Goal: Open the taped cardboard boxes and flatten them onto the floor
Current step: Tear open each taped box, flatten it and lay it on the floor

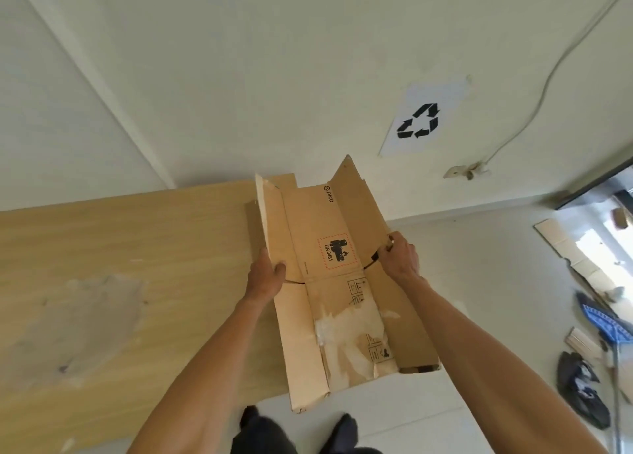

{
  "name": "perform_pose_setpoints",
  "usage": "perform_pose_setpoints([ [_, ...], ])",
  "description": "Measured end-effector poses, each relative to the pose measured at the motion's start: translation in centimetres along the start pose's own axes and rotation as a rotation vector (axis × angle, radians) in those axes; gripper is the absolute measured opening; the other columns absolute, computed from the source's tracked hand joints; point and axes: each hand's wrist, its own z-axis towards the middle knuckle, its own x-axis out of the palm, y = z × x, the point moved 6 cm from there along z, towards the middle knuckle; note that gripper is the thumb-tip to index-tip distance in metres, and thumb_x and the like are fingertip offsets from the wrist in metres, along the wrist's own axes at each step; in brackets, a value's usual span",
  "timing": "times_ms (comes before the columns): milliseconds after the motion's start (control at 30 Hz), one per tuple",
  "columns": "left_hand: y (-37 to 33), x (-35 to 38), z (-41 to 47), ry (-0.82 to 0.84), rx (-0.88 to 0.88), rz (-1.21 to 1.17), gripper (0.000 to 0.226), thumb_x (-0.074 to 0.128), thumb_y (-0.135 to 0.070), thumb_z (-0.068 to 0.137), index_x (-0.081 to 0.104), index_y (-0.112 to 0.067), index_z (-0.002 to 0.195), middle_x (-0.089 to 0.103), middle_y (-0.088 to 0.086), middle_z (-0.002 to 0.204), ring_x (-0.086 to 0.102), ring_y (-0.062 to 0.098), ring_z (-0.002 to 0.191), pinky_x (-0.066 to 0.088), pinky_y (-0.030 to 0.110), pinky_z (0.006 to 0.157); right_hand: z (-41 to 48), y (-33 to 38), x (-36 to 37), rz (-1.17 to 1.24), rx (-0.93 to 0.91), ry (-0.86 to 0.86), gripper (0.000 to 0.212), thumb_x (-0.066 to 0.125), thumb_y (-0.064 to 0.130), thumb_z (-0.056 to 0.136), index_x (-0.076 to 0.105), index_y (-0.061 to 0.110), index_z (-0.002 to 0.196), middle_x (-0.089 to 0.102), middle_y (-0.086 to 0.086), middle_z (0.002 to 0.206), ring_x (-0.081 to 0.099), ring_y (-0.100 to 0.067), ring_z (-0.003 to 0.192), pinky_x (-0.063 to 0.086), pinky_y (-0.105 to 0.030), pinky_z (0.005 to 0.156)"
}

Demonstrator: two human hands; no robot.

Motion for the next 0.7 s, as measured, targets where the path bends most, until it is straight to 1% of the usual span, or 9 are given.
perform_pose_setpoints([
  [33, -0.8, 1.6, -0.3, 0.005, -0.014, -0.005, 0.023, 0.054, -0.023, 0.1, 0.048, -0.008, 0.116, 0.06, 0.006, 0.105, 0.059, 0.027, 0.094, 0.044, 0.032, 0.076, 1.0, -1.4, -0.6, 0.001, 0.017, 0.008, 0.025, 0.056, 0.013, 0.095, 0.062, 0.01, 0.119, 0.069, -0.009, 0.098, 0.061, -0.025, 0.078, 0.045, -0.03, 0.062],
  [100, -1.8, 4.7, -0.9, 0.036, -0.052, -0.015, 0.024, 0.052, -0.017, 0.1, 0.046, -0.007, 0.12, 0.057, 0.004, 0.107, 0.056, 0.022, 0.094, 0.043, 0.028, 0.071, 2.7, -4.3, -1.1, -0.011, 0.063, 0.031, 0.01, 0.054, 0.008, 0.095, 0.064, 0.012, 0.097, 0.068, -0.009, 0.096, 0.058, -0.021, 0.072, 0.041, -0.026, 0.055],
  [167, -3.0, 7.7, -0.6, 0.094, -0.063, -0.027, 0.024, 0.05, -0.012, 0.099, 0.044, -0.009, 0.121, 0.055, 0.0, 0.105, 0.057, 0.022, 0.098, 0.043, 0.024, 0.069, 4.4, -6.3, -1.6, -0.005, 0.108, 0.02, 0.016, 0.053, 0.005, 0.095, 0.061, 0.014, 0.085, 0.067, -0.008, 0.09, 0.055, -0.016, 0.065, 0.036, -0.026, 0.05],
  [267, -4.7, 11.6, 1.2, 0.138, -0.059, -0.029, 0.024, 0.051, -0.011, 0.097, 0.042, -0.014, 0.119, 0.053, -0.002, 0.107, 0.058, 0.027, 0.109, 0.043, 0.03, 0.082, 7.0, -9.2, -2.3, 0.017, 0.161, -0.02, 0.019, 0.05, 0.005, 0.095, 0.064, 0.015, 0.087, 0.064, -0.005, 0.086, 0.057, -0.022, 0.07, 0.038, -0.028, 0.054],
  [367, -6.6, 15.4, 2.6, 0.153, -0.057, -0.004, 0.028, 0.051, -0.01, 0.1, 0.043, -0.008, 0.126, 0.057, 0.007, 0.115, 0.059, 0.031, 0.115, 0.043, 0.03, 0.084, 9.1, -12.3, -3.3, 0.027, 0.207, -0.041, 0.02, 0.047, 0.004, 0.096, 0.061, 0.015, 0.087, 0.062, -0.004, 0.081, 0.057, -0.025, 0.071, 0.041, -0.031, 0.058],
  [433, -8.2, 17.7, 3.2, 0.161, -0.065, 0.019, 0.03, 0.051, -0.01, 0.101, 0.042, -0.005, 0.13, 0.06, 0.014, 0.125, 0.06, 0.033, 0.116, 0.044, 0.028, 0.082, 10.4, -14.2, -4.3, 0.041, 0.231, -0.055, 0.019, 0.049, 0.006, 0.096, 0.06, 0.018, 0.086, 0.06, -0.003, 0.078, 0.057, -0.026, 0.071, 0.042, -0.032, 0.06],
  [567, -10.1, 22.8, 4.7, 0.168, -0.099, 0.047, 0.027, 0.047, -0.012, 0.103, 0.043, -0.007, 0.129, 0.061, 0.017, 0.127, 0.061, 0.035, 0.112, 0.047, 0.032, 0.081, 13.2, -18.3, -4.8, 0.026, 0.252, -0.042, 0.02, 0.047, 0.009, 0.098, 0.06, 0.016, 0.085, 0.058, 0.0, 0.071, 0.054, -0.021, 0.062, 0.044, -0.032, 0.059],
  [633, -9.6, 25.7, 6.3, 0.158, -0.147, 0.041, 0.027, 0.042, -0.014, 0.102, 0.043, -0.011, 0.13, 0.062, 0.015, 0.123, 0.062, 0.031, 0.102, 0.05, 0.034, 0.078, 15.3, -20.8, -3.8, 0.027, 0.237, -0.033, 0.021, 0.047, 0.013, 0.099, 0.061, 0.014, 0.084, 0.061, -0.002, 0.073, 0.054, -0.019, 0.061, 0.046, -0.033, 0.059],
  [700, -8.1, 28.9, 8.7, 0.133, -0.191, 0.043, 0.029, 0.04, -0.013, 0.102, 0.043, -0.013, 0.131, 0.062, 0.013, 0.119, 0.061, 0.028, 0.097, 0.052, 0.037, 0.08, 17.6, -23.3, -1.9, 0.029, 0.204, -0.021, 0.021, 0.048, 0.015, 0.1, 0.061, 0.015, 0.083, 0.063, -0.002, 0.074, 0.057, -0.021, 0.063, 0.048, -0.034, 0.06],
])
